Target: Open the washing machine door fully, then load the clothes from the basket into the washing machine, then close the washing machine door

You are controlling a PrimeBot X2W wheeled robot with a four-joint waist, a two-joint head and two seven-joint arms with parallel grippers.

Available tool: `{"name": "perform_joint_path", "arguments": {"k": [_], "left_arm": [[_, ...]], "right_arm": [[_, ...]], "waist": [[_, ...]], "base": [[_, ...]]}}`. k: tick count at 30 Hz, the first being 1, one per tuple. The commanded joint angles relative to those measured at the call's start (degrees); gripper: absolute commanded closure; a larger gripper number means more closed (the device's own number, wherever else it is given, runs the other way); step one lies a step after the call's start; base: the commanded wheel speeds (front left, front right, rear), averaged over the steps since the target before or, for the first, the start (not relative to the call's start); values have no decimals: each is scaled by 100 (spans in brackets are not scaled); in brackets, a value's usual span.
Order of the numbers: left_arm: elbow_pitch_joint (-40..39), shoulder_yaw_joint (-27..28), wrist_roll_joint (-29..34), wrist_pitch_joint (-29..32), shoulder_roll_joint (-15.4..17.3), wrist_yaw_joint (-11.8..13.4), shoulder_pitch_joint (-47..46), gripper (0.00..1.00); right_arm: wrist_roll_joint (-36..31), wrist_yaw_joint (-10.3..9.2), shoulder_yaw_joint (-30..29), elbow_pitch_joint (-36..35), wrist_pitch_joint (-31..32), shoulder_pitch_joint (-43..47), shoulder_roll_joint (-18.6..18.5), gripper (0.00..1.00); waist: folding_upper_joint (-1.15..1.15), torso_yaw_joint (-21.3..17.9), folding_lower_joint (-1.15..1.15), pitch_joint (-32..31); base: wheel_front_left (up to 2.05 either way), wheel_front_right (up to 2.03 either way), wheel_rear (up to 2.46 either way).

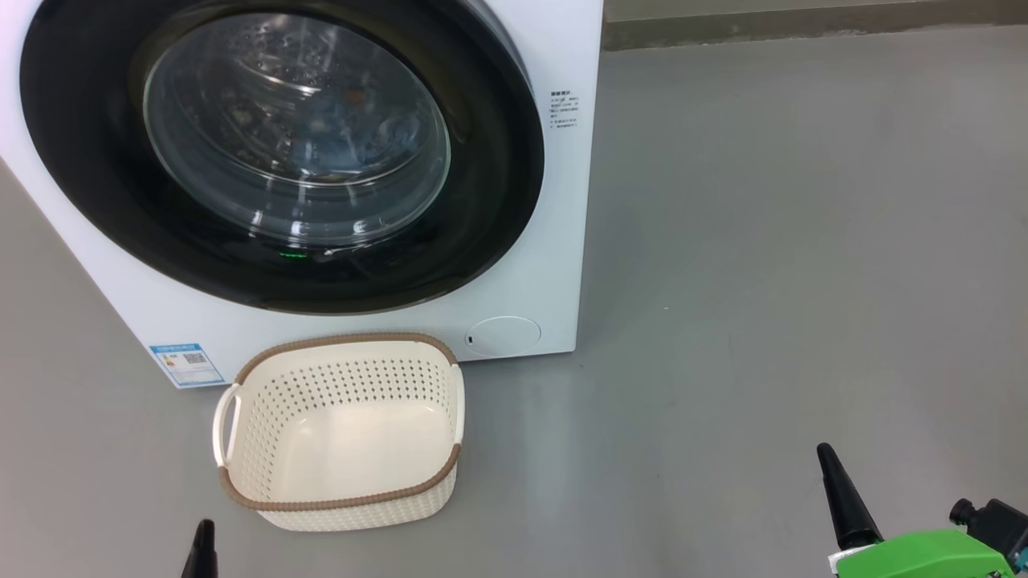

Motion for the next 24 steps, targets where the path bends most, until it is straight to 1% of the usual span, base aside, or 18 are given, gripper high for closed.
{"name": "perform_joint_path", "arguments": {"k": [1, 24], "left_arm": [[-97, 99, -122, 37, 105, -66, -281, 100], [153, 97, -1625, 424, 142, -154, -703, 100]], "right_arm": [[151, -20, 36, -139, 25, -251, -18, 100], [1573, -27, -123, -138, 417, -406, 18, 100]], "waist": [[0, -1, 0, 1], [0, -32, 0, 37]], "base": [[0, 0, 0], [0, 0, 0]]}}
